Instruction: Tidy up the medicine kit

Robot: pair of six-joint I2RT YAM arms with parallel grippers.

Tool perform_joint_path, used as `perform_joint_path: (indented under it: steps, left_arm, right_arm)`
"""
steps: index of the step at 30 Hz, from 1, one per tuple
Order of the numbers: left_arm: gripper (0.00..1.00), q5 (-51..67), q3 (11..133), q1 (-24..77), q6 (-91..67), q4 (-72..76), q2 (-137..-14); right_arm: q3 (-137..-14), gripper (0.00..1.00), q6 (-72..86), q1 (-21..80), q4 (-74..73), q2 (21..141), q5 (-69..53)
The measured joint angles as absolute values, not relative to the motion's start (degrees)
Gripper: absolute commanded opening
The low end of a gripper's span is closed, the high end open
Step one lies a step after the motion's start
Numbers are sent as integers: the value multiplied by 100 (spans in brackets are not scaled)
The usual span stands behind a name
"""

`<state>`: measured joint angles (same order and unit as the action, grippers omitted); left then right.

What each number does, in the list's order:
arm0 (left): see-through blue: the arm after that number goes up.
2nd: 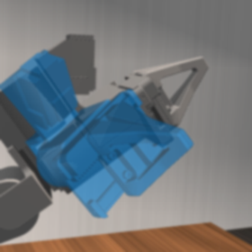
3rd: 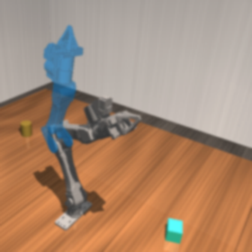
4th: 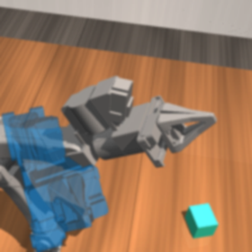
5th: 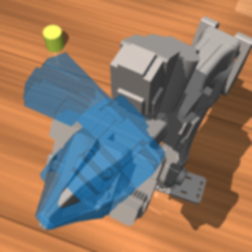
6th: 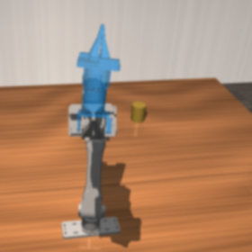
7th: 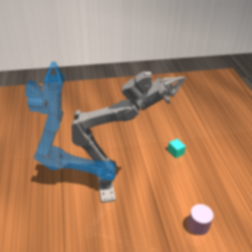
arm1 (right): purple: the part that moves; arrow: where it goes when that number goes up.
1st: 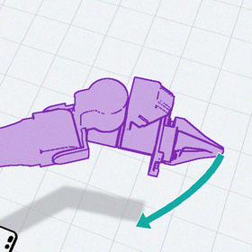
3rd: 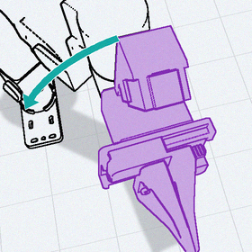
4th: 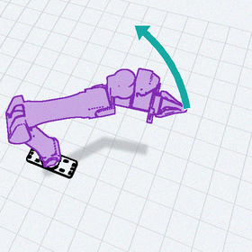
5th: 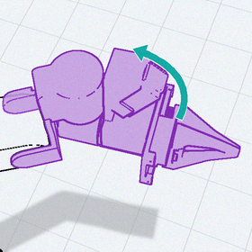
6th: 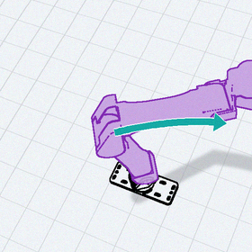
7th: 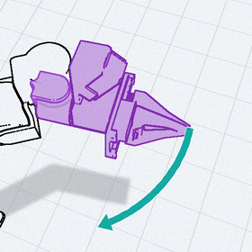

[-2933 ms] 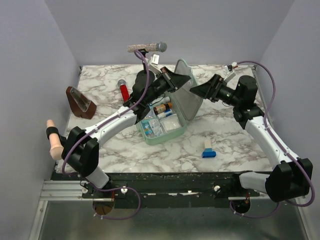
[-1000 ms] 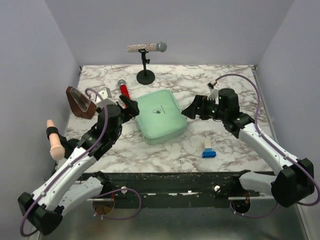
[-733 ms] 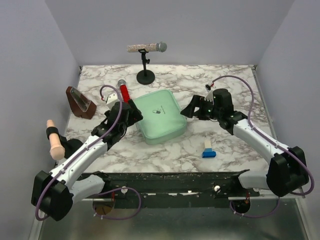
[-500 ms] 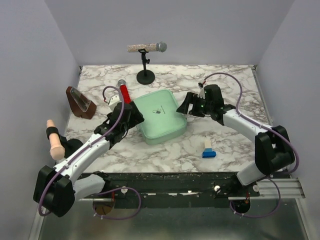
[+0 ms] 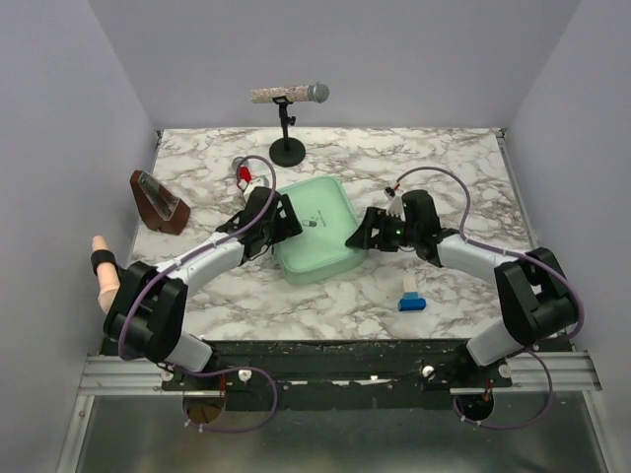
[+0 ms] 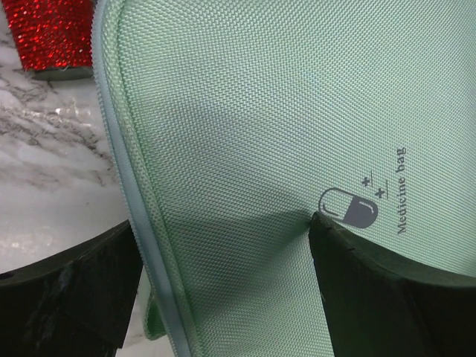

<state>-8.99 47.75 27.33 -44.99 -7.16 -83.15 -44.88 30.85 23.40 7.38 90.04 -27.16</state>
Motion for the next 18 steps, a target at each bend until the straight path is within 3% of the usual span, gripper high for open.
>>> perform_joint_path:
  steps: [7, 18]
  left_arm:
    - [92, -375, 5177, 2731, -3529, -314, -8827]
    - [99, 397, 7096, 3105, -1321, -379, -10313]
  right_arm:
    - [-3835, 88, 2928, 2635, 821, 8298, -2727]
    - [-3555, 93, 2853, 2982, -86, 7269, -2231]
